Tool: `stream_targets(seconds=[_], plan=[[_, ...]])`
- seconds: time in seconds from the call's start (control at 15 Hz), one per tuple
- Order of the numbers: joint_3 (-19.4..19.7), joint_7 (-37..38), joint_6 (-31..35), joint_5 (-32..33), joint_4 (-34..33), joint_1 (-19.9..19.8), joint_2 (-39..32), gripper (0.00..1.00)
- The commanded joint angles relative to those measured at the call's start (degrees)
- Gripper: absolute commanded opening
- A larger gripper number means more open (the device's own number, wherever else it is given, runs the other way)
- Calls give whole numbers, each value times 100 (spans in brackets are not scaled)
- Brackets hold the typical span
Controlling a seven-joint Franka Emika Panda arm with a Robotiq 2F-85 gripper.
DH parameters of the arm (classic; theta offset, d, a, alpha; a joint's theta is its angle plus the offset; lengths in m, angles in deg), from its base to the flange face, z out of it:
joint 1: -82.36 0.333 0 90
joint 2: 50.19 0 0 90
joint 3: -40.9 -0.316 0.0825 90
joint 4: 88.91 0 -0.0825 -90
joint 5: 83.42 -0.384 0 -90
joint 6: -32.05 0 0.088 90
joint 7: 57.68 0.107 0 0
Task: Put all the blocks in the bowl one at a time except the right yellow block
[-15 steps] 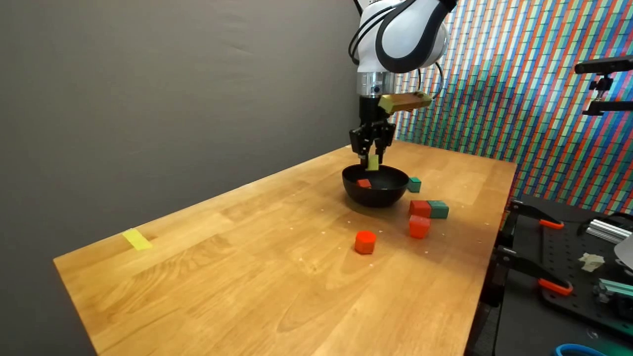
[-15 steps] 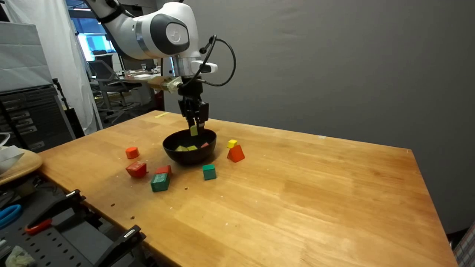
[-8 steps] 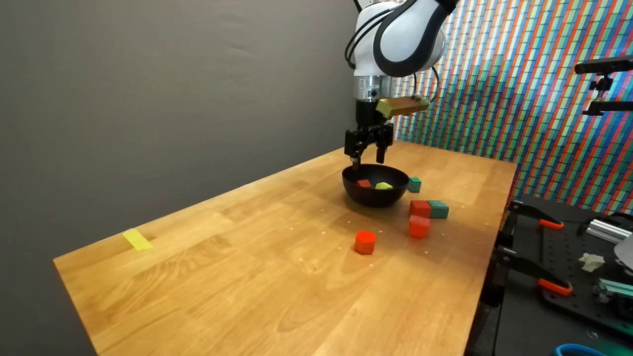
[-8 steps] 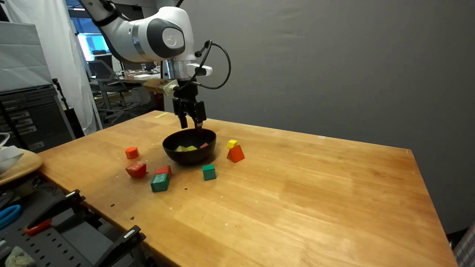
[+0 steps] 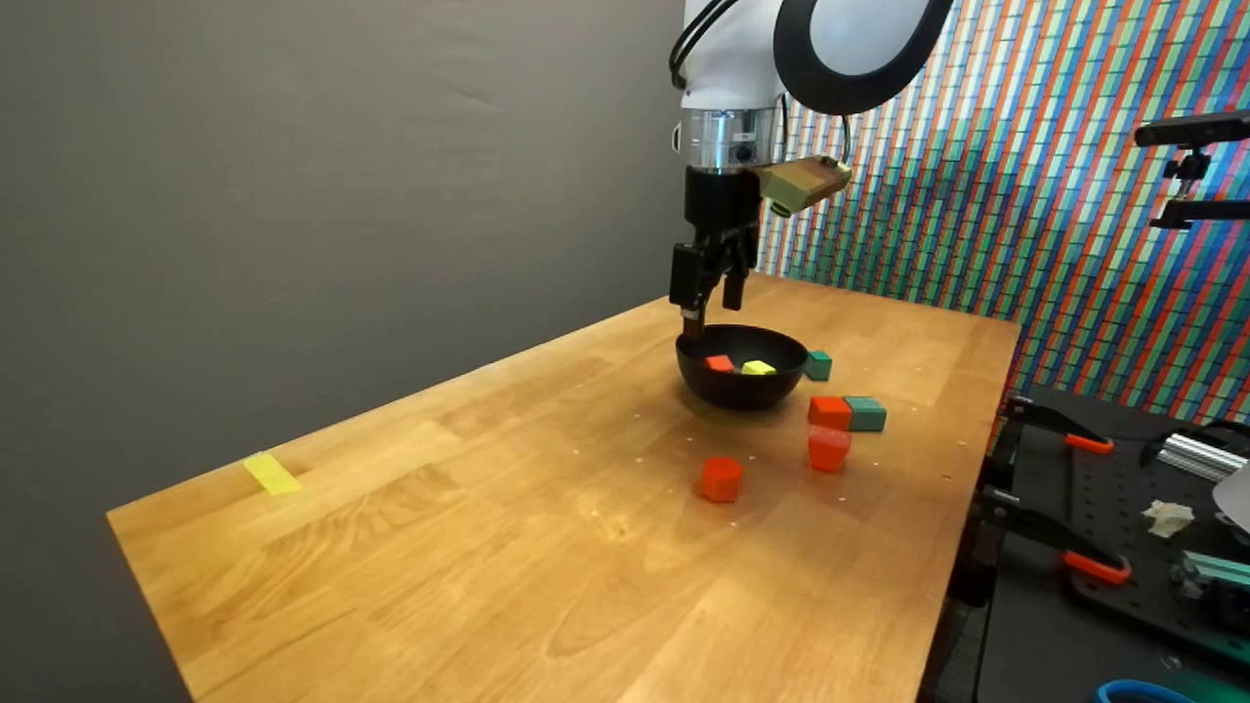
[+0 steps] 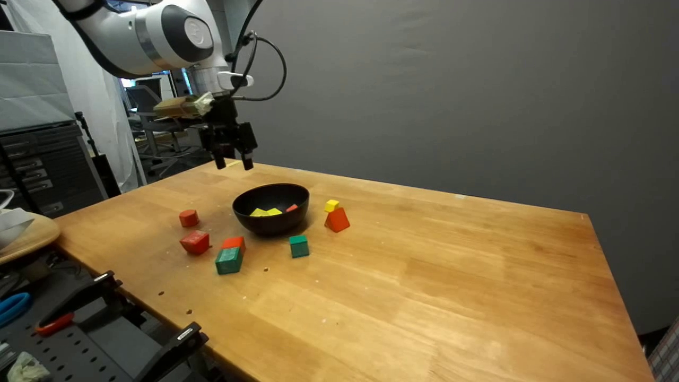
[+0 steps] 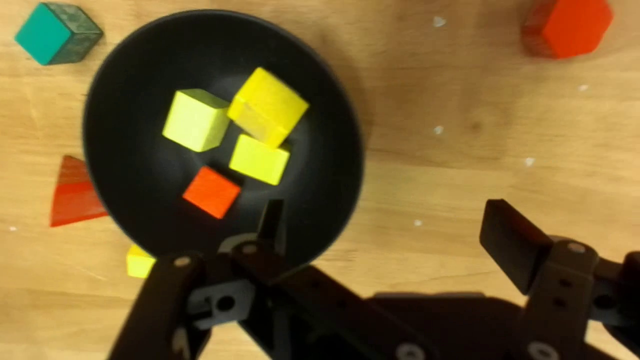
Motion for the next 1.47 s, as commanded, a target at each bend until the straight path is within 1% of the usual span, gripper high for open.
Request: stream_targets(seconds=[0.0,0.13,0.2,0.27,0.33,0.53,0.73,0.87,0.93,1.0,1.13,1.2,1.4], plan=[[-597,-874,177,-473,427,-6,349,100],[-866,-1387,270,-660,535,-7,265,100],[-923,-1611,289,-591,524,-3,112,100],[-930,-1664,325,-448,547,22,9,100],[-892,-1414,471,-369,632,66,-104,100],[-984,-1784,889,-703,740,-70,-467,100],[-1226,-2443,1518,-1169,820,-324,-839,100],[-1380,-2776,1829,-1344,816,-500,-1064,100],[-1451,-2888,1955,-1394,816,-590,-1162,75],[-1510,-2990,2013,-1409,807,-672,-1239,75],[-1585,-3098,2055,-1369,796,-789,-1355,58],[-1581,-3110,2065,-1314,812,-803,-1355,49],[-1542,-3173,2052,-1238,879,-825,-1223,27]])
